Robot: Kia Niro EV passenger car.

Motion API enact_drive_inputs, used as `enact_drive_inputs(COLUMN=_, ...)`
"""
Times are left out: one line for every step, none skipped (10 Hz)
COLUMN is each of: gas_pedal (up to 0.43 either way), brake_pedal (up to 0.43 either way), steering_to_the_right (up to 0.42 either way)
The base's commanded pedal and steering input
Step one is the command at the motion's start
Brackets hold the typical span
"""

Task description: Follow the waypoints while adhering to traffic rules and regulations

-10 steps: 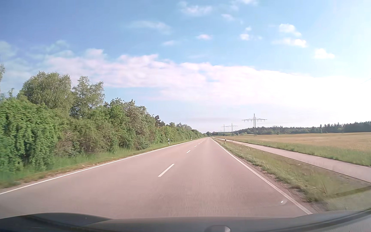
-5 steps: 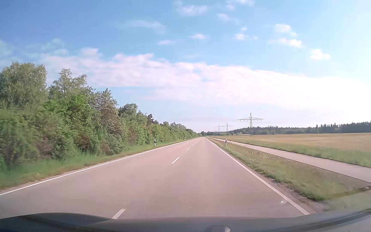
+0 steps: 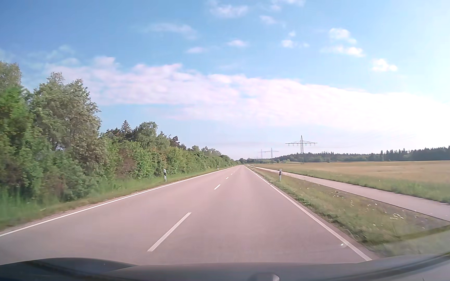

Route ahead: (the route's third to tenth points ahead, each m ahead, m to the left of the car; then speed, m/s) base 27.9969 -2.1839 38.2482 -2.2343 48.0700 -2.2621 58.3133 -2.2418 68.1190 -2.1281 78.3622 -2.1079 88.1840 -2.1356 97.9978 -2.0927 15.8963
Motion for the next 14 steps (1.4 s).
enact_drive_inputs(gas_pedal=0.209, brake_pedal=0.0, steering_to_the_right=0.004)
enact_drive_inputs(gas_pedal=0.209, brake_pedal=0.0, steering_to_the_right=0.004)
enact_drive_inputs(gas_pedal=0.209, brake_pedal=0.0, steering_to_the_right=0.004)
enact_drive_inputs(gas_pedal=0.209, brake_pedal=0.0, steering_to_the_right=0.003)
enact_drive_inputs(gas_pedal=0.209, brake_pedal=0.0, steering_to_the_right=0.003)
enact_drive_inputs(gas_pedal=0.209, brake_pedal=0.0, steering_to_the_right=0.002)
enact_drive_inputs(gas_pedal=0.209, brake_pedal=0.0, steering_to_the_right=0.001)
enact_drive_inputs(gas_pedal=0.209, brake_pedal=0.0, steering_to_the_right=0.001)
enact_drive_inputs(gas_pedal=0.209, brake_pedal=0.0, steering_to_the_right=0.0)
enact_drive_inputs(gas_pedal=0.209, brake_pedal=0.0, steering_to_the_right=-0.003)
enact_drive_inputs(gas_pedal=0.209, brake_pedal=0.0, steering_to_the_right=-0.005)
enact_drive_inputs(gas_pedal=0.209, brake_pedal=0.0, steering_to_the_right=-0.005)
enact_drive_inputs(gas_pedal=0.209, brake_pedal=0.0, steering_to_the_right=-0.005)
enact_drive_inputs(gas_pedal=0.209, brake_pedal=0.0, steering_to_the_right=-0.005)
